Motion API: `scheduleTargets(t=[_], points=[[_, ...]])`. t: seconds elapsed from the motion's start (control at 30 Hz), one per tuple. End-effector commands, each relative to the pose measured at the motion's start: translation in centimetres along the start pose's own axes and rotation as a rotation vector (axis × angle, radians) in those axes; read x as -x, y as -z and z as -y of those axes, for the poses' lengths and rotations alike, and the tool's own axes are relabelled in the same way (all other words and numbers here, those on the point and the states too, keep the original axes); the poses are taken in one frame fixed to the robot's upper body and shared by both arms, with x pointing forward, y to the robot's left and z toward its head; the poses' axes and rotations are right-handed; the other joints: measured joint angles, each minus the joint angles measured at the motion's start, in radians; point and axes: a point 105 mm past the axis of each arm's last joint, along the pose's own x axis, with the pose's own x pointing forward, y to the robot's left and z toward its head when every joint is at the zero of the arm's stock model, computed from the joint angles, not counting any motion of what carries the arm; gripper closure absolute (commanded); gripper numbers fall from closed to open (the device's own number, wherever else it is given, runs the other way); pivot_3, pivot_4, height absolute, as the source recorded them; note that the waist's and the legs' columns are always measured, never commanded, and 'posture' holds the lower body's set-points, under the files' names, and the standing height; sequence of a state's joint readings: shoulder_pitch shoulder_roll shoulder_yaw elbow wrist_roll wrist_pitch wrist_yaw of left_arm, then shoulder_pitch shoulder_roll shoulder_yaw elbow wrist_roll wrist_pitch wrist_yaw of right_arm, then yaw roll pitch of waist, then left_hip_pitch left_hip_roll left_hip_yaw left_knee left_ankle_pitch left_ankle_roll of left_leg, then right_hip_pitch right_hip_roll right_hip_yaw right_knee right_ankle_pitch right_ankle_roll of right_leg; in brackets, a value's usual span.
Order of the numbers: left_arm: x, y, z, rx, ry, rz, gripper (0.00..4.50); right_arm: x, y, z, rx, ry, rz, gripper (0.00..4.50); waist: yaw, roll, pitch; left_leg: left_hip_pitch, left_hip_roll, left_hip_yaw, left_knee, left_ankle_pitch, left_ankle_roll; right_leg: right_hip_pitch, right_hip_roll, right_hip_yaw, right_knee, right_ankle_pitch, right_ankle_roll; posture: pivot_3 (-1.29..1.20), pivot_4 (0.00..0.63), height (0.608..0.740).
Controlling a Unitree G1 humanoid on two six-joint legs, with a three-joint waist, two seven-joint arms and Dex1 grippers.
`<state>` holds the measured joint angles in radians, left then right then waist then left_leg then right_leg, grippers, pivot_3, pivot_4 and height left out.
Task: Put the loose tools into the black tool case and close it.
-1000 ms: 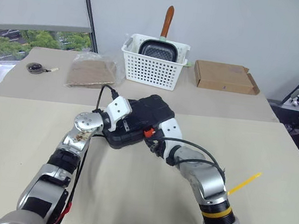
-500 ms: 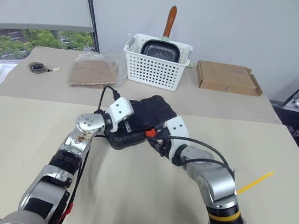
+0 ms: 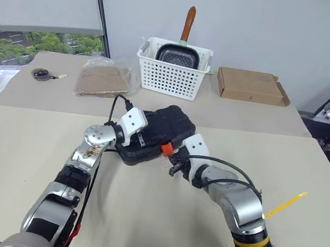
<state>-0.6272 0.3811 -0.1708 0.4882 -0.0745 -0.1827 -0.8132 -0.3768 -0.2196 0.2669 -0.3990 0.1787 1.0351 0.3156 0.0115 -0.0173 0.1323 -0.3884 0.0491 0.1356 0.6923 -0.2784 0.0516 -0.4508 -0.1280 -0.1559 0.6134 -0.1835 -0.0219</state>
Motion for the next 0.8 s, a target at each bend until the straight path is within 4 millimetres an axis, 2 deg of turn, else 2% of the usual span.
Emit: scheduleTargets(t=[0.03, 0.43, 0.8], points=[[0.7, 5.4, 3.8, 0.081, 0.108, -0.194, 0.0, -0.3, -1.7, 0.0, 0.03, 0.006, 0.062, 4.46, 0.0, 0.0, 0.0, 0.0, 0.0, 0.0, 0.0, 0.0, 0.0, 0.0, 0.0, 0.0, 0.0, 0.0, 0.0, 0.0, 0.15, 0.7], [1.0, 5.7, 4.1, 0.093, 0.1, -0.2, 0.0, -1.7, -3.2, 0.3, 0.039, 0.014, 0.108, 4.46, -0.002, 0.0, 0.0, 0.0, 0.0, 0.0, 0.0, 0.0, 0.0, 0.0, 0.0, 0.0, 0.0, 0.001, 0.001, 0.0, 0.15, 0.7], [0.8, 5.8, 4.5, 0.102, 0.106, -0.197, 0.0, -1.8, -5.6, -0.3, 0.049, -0.006, 0.167, 4.46, -0.004, 0.001, 0.0, -0.001, 0.0, 0.001, 0.0, 0.0, 0.0, 0.0, 0.0, 0.0, 0.0, 0.001, 0.002, 0.0, 0.15, 0.7]])
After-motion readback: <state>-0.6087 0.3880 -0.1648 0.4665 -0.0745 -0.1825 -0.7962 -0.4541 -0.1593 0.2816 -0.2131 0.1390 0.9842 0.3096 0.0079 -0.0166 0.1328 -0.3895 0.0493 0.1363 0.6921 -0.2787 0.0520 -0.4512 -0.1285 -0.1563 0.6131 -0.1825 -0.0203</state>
